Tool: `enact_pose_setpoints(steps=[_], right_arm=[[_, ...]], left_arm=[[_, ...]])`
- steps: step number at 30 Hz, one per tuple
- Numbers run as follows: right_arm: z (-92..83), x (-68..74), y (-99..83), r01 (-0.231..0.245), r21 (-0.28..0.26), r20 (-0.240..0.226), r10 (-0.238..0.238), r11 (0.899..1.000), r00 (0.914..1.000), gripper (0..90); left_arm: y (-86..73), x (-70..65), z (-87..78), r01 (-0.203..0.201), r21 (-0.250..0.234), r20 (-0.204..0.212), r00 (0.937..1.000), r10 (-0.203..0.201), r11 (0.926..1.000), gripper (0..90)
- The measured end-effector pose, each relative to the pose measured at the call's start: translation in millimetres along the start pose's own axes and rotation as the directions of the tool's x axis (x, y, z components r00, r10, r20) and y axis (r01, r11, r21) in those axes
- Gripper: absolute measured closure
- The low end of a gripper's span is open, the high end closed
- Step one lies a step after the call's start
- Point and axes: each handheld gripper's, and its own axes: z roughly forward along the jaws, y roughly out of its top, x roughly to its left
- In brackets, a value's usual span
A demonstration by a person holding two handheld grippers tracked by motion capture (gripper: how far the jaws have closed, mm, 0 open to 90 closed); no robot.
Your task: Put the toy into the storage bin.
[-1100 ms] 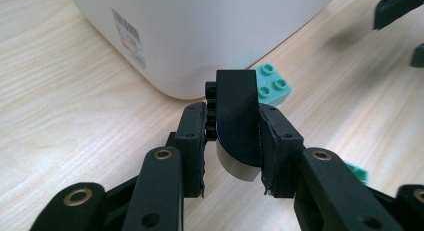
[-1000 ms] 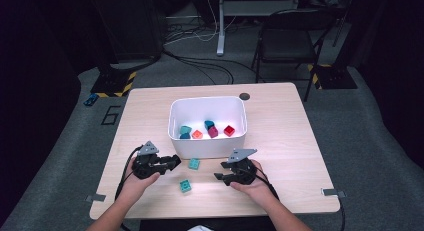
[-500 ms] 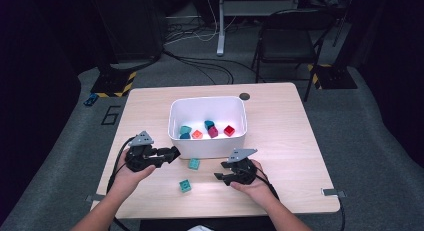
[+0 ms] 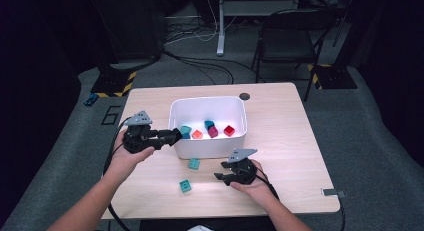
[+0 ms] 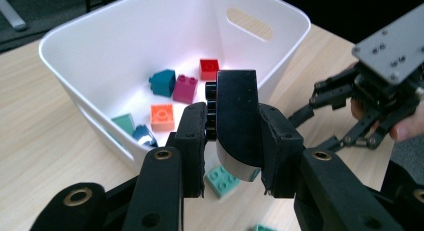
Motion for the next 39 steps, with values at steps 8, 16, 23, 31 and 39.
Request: enact_pose_setpoints(steps=[8, 16, 23, 31, 39], right_arm=[[-0.3, -0.2, -0.5, -0.007, 0.004, 0.001, 0.007, 1.000, 1.0000, 48.0], [-0.3, -0.8, -0.7, -0.007, 0.004, 0.002, 0.007, 1.000, 1.0000, 48.0], [0.2, -1.2, -0.8, -0.003, 0.006, 0.000, 0.003, 1.000, 1.0000, 48.0], [0.2, -1.3, -1.0, 0.003, 0.006, 0.000, -0.003, 1.000, 1.0000, 48.0], [-0.2, -2.6, -1.3, 0.010, 0.005, 0.000, -0.010, 1.000, 1.0000, 48.0]], left_arm=[[27.9, 9.3, 9.9, -0.012, -0.004, 0.004, 0.9999, 0.012, 0.9999, 66.4], [47.5, 20.8, 29.7, -0.032, 0.009, -0.002, 0.9995, 0.032, 0.9995, 66.4], [60.6, 26.6, 47.2, -0.025, 0.010, 0.003, 0.9997, 0.025, 0.9996, 66.4], [76.2, 28.0, 71.8, -0.042, 0.010, 0.012, 0.9990, 0.042, 0.9991, 66.4], [85.1, 28.9, 101.2, -0.049, 0.014, 0.017, 0.9986, 0.049, 0.9987, 66.3]])
